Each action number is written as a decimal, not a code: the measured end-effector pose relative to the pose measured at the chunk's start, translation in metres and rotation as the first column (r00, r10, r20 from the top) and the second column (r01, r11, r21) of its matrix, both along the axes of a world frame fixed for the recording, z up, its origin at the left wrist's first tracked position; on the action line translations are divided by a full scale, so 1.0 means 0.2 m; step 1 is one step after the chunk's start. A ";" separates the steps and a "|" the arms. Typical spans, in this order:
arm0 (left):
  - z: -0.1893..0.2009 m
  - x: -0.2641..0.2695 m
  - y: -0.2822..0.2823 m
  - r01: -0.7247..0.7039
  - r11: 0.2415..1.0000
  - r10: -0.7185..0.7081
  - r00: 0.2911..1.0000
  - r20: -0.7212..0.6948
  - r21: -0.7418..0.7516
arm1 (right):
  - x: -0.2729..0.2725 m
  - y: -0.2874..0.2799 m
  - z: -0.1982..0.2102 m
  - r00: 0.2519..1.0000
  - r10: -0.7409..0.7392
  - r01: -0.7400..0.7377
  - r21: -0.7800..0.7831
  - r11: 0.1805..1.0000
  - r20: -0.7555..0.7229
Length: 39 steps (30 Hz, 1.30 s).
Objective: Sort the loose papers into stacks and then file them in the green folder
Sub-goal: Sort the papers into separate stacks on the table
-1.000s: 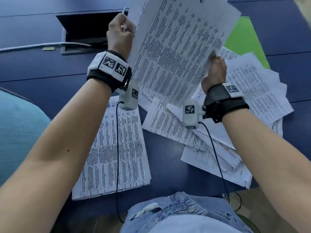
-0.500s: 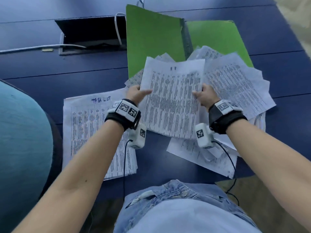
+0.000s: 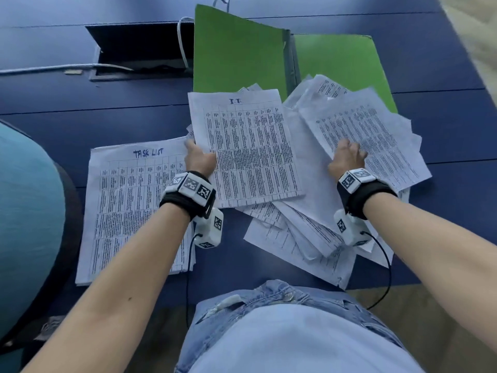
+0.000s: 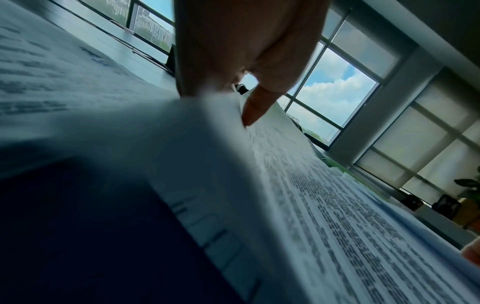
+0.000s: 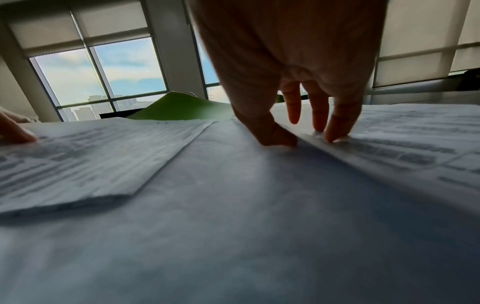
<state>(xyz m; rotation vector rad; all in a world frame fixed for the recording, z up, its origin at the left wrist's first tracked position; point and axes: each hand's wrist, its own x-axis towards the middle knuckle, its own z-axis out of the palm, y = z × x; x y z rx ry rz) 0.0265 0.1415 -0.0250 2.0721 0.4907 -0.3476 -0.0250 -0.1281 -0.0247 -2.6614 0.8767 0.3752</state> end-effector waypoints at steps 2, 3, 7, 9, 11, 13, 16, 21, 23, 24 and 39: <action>0.01 -0.03 -0.02 0.009 0.996 0.001 0.995 0.103 -0.094 | 0.01 -0.05 0.04 0.999 -0.004 0.003 0.013 1.000 0.040; 0.02 -0.04 -0.03 0.039 0.992 -0.022 0.989 0.144 -0.122 | 0.01 -0.07 0.08 0.997 -0.036 0.032 0.055 0.998 0.071; 0.03 -0.05 -0.09 0.165 0.972 -0.152 0.984 0.088 -0.170 | 0.06 0.01 0.20 0.967 0.000 -0.051 0.195 0.979 0.253; 0.03 -0.05 -0.12 0.200 0.948 -0.186 0.980 0.076 -0.246 | 0.07 0.16 0.23 0.944 0.101 -0.202 0.306 0.930 0.314; 0.03 -0.06 -0.15 0.175 0.921 -0.166 0.984 0.058 -0.349 | 0.07 0.31 0.23 0.936 0.169 -0.301 0.453 0.839 0.308; 0.00 -0.07 -0.16 0.159 0.915 -0.160 0.987 0.027 -0.370 | 0.05 0.43 0.20 0.937 0.218 -0.340 0.575 0.744 0.272; -0.05 -0.06 -0.16 0.142 0.912 -0.173 0.984 -0.046 -0.385 | 0.01 0.52 0.15 0.947 0.270 -0.310 0.701 0.642 0.172; -0.02 -0.11 -0.17 0.190 0.977 -0.192 0.981 -0.005 -0.095 | -0.03 0.48 0.10 0.948 0.257 -0.309 0.734 0.605 0.187; -0.03 -0.10 -0.18 0.164 0.986 -0.165 0.985 0.059 0.023 | -0.03 0.43 0.07 0.957 0.184 -0.288 0.660 0.694 0.224; 0.00 -0.09 -0.16 0.144 0.986 -0.151 0.985 0.085 0.080 | -0.04 0.40 0.07 0.957 0.166 -0.277 0.594 0.755 0.237; 0.25 0.00 0.18 -0.055 0.951 -0.024 0.969 0.247 0.305 | -0.24 0.33 -0.01 0.775 0.618 -0.614 0.075 0.786 -0.129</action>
